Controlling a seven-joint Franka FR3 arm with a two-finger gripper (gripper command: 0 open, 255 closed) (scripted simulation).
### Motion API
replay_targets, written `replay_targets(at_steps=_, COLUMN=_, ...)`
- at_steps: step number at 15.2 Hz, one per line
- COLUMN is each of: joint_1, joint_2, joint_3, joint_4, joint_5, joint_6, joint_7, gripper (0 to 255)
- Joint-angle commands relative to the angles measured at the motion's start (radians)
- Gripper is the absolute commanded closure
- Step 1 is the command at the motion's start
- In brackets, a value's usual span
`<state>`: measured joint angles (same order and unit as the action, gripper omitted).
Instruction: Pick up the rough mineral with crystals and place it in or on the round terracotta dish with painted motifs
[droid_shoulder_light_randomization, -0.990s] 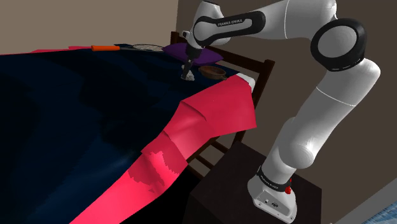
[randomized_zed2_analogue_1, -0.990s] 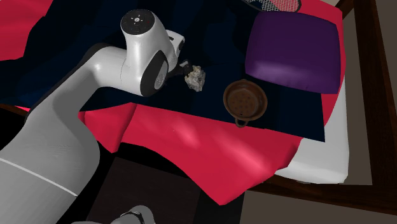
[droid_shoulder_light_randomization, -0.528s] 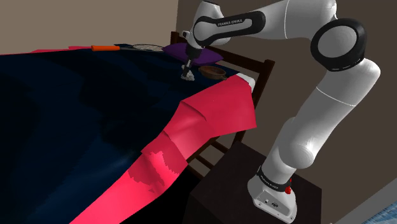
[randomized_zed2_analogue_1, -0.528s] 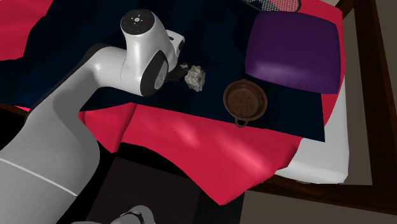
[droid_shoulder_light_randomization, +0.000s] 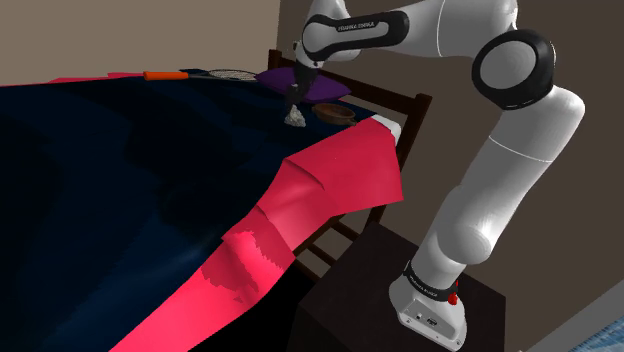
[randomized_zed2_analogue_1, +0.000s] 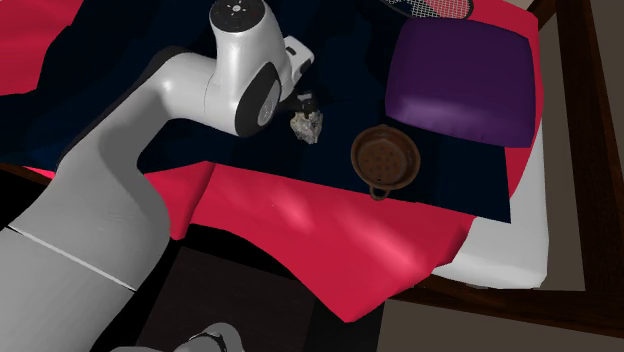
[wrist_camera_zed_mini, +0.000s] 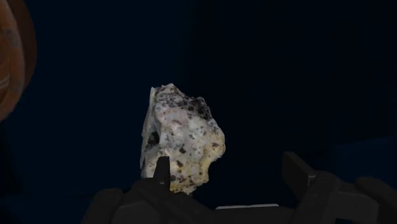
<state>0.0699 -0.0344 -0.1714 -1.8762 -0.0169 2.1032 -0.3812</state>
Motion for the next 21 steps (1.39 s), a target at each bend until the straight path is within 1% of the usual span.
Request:
replay_targets(at_steps=1, joint_1=-0.022, joint_2=0.034, joint_3=-0.019, joint_4=0.071, joint_5=0.012, joint_6=-0.045, joint_7=0.162, gripper=0)
replay_targets(at_steps=2, joint_1=-0.026, joint_2=0.040, joint_3=-0.023, joint_4=0.083, joint_5=0.014, joint_6=-0.053, joint_7=0.188, gripper=0)
replay_targets(at_steps=9, joint_1=-0.027, joint_2=0.079, joint_3=-0.024, joint_4=0.032, joint_5=0.024, joint_6=0.037, joint_7=0.182, gripper=0)
replay_targets(at_steps=17, joint_1=-0.027, joint_2=0.079, joint_3=-0.024, joint_4=0.032, joint_5=0.024, joint_6=0.037, joint_7=0.182, gripper=0)
replay_targets(at_steps=18, joint_1=-0.027, joint_2=0.079, joint_3=-0.024, joint_4=0.032, joint_5=0.024, joint_6=0.037, joint_7=0.182, gripper=255)
replay_targets(at_steps=21, joint_1=-0.027, joint_2=0.079, joint_3=-0.024, joint_4=0.031, joint_5=0.024, joint_6=0.037, joint_7=0.182, gripper=255)
